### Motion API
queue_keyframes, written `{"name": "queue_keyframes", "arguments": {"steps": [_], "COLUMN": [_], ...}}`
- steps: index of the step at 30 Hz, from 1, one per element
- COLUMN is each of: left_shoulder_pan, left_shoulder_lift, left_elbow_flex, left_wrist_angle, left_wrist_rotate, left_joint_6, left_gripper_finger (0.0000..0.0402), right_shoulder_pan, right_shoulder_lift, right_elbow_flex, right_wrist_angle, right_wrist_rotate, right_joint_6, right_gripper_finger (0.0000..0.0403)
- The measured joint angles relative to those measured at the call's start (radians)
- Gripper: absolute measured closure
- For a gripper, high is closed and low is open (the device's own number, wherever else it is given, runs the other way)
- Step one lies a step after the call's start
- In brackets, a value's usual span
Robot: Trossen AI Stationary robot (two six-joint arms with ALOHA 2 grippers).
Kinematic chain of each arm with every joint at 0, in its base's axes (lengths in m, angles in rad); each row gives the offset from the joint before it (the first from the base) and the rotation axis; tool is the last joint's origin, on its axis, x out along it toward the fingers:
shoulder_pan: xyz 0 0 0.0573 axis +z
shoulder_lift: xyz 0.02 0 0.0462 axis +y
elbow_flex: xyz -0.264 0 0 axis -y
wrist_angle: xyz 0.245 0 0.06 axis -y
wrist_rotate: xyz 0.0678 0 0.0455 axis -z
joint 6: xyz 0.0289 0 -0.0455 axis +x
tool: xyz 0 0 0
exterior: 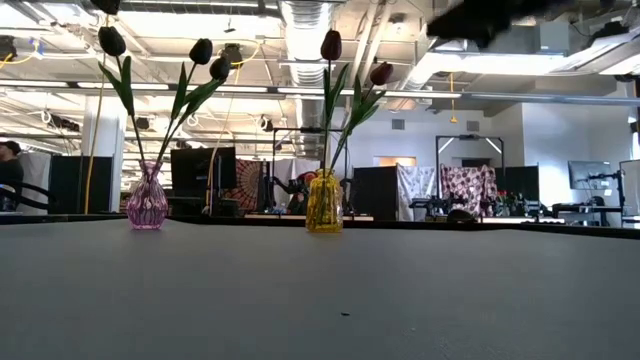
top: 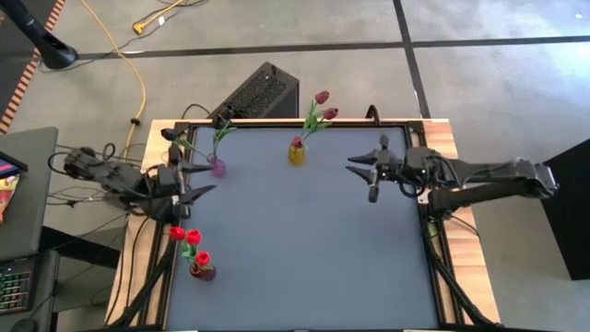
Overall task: Sort flowers into vase by color
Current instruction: Return to Home Position
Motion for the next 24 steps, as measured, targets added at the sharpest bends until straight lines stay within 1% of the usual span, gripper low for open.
{"name": "queue_keyframes", "arguments": {"steps": [3,7,9,11,15,17,20,24], "left_shoulder_pan": [0.036,0.107,0.146,0.185,0.261,0.291,0.32,0.336], "left_shoulder_lift": [0.0,0.0,0.0,0.0,0.001,0.0,0.0,0.001], "left_elbow_flex": [-0.034,-0.072,-0.096,-0.137,-0.216,-0.236,-0.267,-0.328], "left_wrist_angle": [0.045,0.067,0.078,0.125,0.219,0.233,0.27,0.348], "left_wrist_rotate": [0.03,0.131,0.17,0.216,0.334,0.38,0.416,0.444], "left_joint_6": [0.005,-0.007,-0.029,-0.036,-0.076,-0.101,-0.132,-0.161], "left_gripper_finger": [0.0182,0.0182,0.0182,0.0182,0.0182,0.0182,0.0182,0.0182], "right_shoulder_pan": [-0.046,-0.092,-0.107,-0.116,-0.126,-0.126,-0.126,-0.139], "right_shoulder_lift": [-0.07,-0.13,-0.144,-0.15,-0.148,-0.147,-0.147,-0.149], "right_elbow_flex": [-0.129,-0.239,-0.278,-0.316,-0.383,-0.408,-0.447,-0.488], "right_wrist_angle": [0.071,0.113,0.135,0.176,0.281,0.309,0.334,0.347], "right_wrist_rotate": [-0.043,-0.075,-0.079,-0.091,-0.119,-0.124,-0.124,-0.124], "right_joint_6": [0.064,0.134,0.152,0.154,0.175,0.18,0.187,0.238], "right_gripper_finger": [0.0275,0.0275,0.0275,0.0275,0.0275,0.0275,0.0275,0.0275]}}
